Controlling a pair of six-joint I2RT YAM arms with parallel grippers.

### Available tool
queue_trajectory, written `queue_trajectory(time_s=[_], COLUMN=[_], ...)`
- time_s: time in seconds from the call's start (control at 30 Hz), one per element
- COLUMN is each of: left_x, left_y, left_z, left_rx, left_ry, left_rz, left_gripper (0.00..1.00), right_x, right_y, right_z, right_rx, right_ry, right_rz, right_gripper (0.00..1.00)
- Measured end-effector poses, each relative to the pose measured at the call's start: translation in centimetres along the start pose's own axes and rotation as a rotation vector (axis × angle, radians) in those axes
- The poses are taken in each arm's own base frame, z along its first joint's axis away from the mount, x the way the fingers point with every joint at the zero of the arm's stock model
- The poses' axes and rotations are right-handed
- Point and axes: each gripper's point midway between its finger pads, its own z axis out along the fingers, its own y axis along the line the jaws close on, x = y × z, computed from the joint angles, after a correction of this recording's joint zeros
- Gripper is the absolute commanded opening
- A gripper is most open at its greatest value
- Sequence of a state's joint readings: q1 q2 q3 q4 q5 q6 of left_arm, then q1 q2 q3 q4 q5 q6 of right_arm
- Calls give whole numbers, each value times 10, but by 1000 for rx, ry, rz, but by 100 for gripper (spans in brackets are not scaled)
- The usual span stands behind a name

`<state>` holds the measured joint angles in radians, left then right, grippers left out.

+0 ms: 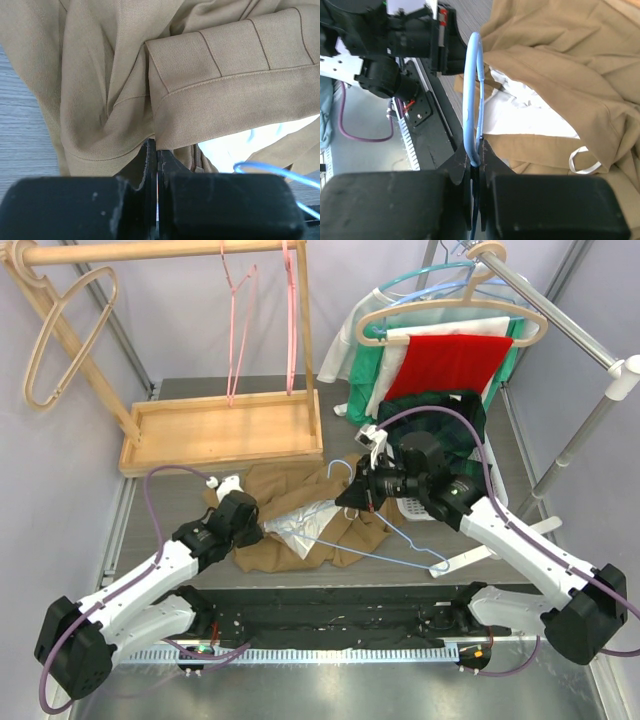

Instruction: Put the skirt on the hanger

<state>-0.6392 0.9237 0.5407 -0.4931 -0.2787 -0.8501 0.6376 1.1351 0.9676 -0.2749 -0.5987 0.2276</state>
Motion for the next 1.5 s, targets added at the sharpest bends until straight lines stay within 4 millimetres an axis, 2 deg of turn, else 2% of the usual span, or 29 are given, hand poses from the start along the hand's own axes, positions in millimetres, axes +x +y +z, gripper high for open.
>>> queue_trajectory(time_s=[0.2,0.4,0.5,0.83,1.1,1.13,1.17,1.3,1.4,1.5], left_x=[0,1,3,15,18,18,18,10,-8,-26], left_y=[1,3,5,16,23,25,27,28,17,3], left_z=[0,0,1,8,15,15,15,7,-5,-17], left_rx=[-4,-14,-19,-59,-104,-113,-124,-153,-125,-76], left_ry=[1,0,5,30,35,35,35,30,-6,-46], left_rz=[-2,-4,-3,-8,-3,-1,1,12,9,7], left_gripper=[0,0,0,0,1,3,13,34,42,44], right_x=[11,17,15,-23,-21,-20,-20,-24,-29,-31], right_y=[-18,-47,-55,-46,-51,-52,-53,-54,-54,-54], right_z=[6,29,38,48,63,64,66,71,72,72], right_rx=[63,135,148,105,79,78,76,74,75,81], right_ry=[25,50,43,-48,-45,-42,-40,-41,-50,-56], right_rz=[14,42,55,43,78,84,89,101,100,98], right_gripper=[1,1,1,1,1,1,1,1,1,1])
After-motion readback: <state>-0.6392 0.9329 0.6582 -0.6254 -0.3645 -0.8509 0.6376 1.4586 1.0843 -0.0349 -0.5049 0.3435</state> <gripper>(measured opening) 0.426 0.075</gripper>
